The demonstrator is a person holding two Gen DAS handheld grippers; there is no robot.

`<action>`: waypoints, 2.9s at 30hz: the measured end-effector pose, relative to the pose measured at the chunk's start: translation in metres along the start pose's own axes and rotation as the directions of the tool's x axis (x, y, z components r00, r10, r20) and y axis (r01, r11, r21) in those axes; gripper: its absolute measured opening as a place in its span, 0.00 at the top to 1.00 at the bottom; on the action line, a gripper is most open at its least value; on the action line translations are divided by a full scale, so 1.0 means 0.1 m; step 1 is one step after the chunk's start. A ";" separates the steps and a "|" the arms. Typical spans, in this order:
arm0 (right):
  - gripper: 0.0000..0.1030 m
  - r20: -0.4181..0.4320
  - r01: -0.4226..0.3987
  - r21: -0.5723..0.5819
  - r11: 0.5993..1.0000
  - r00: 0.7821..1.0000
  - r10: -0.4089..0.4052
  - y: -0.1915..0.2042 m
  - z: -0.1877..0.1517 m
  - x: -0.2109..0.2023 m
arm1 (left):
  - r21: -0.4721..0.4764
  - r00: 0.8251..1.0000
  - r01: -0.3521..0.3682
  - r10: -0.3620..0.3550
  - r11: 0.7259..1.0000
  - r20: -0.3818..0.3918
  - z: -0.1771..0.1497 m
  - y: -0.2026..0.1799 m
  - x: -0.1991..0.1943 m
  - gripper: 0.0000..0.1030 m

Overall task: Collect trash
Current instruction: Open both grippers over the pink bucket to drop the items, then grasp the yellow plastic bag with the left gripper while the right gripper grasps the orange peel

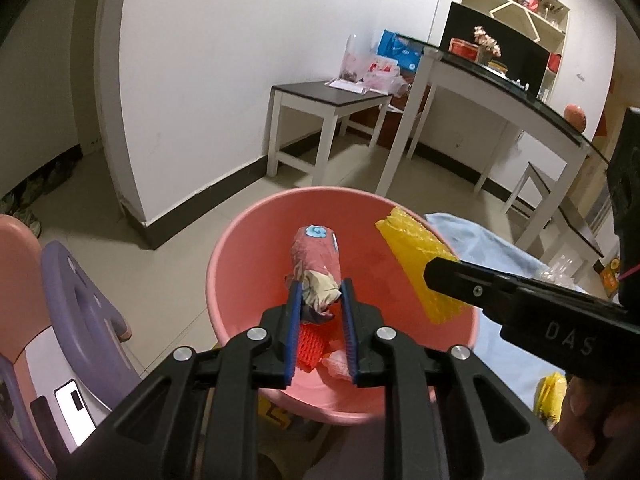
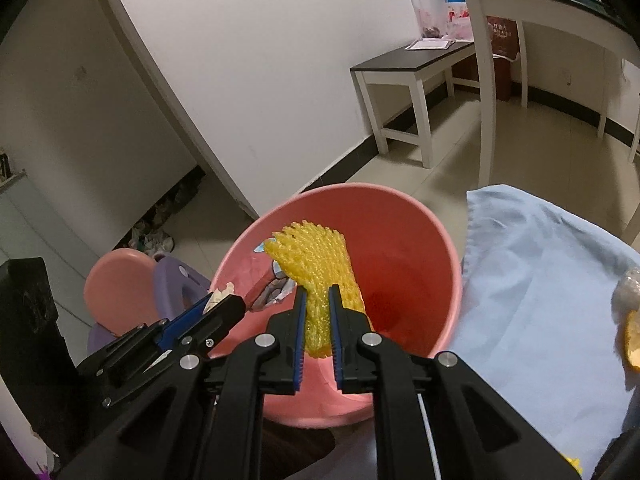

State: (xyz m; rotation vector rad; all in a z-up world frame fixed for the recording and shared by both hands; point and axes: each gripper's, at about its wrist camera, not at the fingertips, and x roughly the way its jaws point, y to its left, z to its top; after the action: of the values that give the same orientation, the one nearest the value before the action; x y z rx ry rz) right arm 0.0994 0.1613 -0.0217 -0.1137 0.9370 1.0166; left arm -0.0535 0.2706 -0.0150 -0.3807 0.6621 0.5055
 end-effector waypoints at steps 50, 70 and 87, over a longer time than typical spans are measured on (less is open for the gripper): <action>0.49 0.222 0.344 0.180 0.921 0.899 -0.379 -1.30 -1.37 -2.41 | 0.233 0.879 0.475 -0.445 0.849 -0.168 -0.61 -1.58 -0.61 0.71; 0.58 0.103 0.365 0.211 0.907 0.914 -0.392 -1.76 -1.66 -2.05 | 0.409 0.910 0.394 -0.288 0.823 -0.298 -1.23 -2.07 -0.22 0.72; 0.95 0.150 0.334 0.244 0.911 0.915 -0.375 -1.66 -1.45 -2.05 | 0.297 0.915 0.398 -0.354 0.868 -0.192 -0.90 -1.79 -0.40 0.95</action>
State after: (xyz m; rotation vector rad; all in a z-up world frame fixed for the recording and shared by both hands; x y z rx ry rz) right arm 0.0987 -0.1393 -0.0190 -0.0030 0.8038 0.5714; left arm -0.0249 0.0686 -0.0224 -0.2164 0.7646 -0.0106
